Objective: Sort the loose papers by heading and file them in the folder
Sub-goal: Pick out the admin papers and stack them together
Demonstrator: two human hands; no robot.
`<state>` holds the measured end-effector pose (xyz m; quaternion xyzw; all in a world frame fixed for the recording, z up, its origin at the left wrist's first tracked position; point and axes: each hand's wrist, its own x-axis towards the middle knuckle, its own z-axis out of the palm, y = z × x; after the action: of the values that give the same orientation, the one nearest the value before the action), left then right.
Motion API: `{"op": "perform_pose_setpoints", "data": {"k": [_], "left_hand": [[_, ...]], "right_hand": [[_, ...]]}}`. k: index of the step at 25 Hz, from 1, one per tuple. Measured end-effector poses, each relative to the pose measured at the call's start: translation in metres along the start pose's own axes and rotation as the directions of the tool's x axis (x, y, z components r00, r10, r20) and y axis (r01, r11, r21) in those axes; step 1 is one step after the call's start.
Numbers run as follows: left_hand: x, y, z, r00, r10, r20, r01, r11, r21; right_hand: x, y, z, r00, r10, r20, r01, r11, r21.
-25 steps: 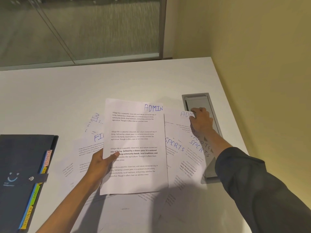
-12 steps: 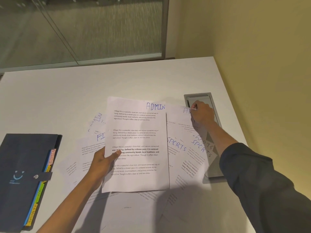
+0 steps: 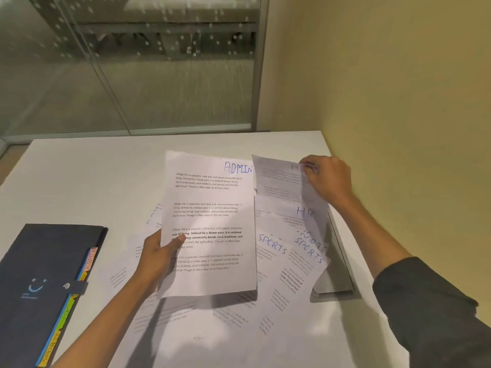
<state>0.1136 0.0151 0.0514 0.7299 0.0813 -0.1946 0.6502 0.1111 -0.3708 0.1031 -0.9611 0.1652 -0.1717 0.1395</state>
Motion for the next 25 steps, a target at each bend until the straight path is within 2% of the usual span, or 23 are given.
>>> {"op": "perform_pose_setpoints", "data": {"k": [4,7,9,14,18,22,25], "left_hand": [[-0.016,0.025,-0.003,0.989,0.143,-0.044,-0.143,0.990,-0.003],[-0.022,0.032,-0.007,0.975,0.213,-0.057,-0.212,0.977,0.016],[-0.025,0.037,-0.009,0.970,0.236,-0.060,-0.235,0.972,0.018],[-0.044,0.057,-0.015,0.952,0.306,-0.031,-0.305,0.952,0.026],[-0.050,0.069,-0.021,0.936,0.349,-0.031,-0.347,0.936,0.064],[-0.069,0.076,-0.009,0.930,0.360,0.067,-0.363,0.932,0.026],[-0.084,0.078,0.004,0.925,0.358,0.125,-0.357,0.934,-0.031]], "right_hand": [[-0.002,-0.023,-0.067,0.979,-0.136,-0.153,0.129,0.990,-0.049],[-0.009,-0.042,-0.115,0.946,-0.241,-0.215,0.224,0.969,-0.098],[-0.015,-0.054,-0.146,0.936,-0.262,-0.234,0.249,0.965,-0.083],[-0.028,-0.079,-0.217,0.961,-0.264,-0.081,0.266,0.964,0.011],[-0.032,-0.091,-0.252,0.961,-0.275,0.008,0.265,0.933,0.243],[-0.031,-0.100,-0.256,0.954,-0.265,0.140,0.175,0.873,0.455],[-0.028,-0.102,-0.243,0.937,-0.244,0.250,0.072,0.835,0.545]]}}
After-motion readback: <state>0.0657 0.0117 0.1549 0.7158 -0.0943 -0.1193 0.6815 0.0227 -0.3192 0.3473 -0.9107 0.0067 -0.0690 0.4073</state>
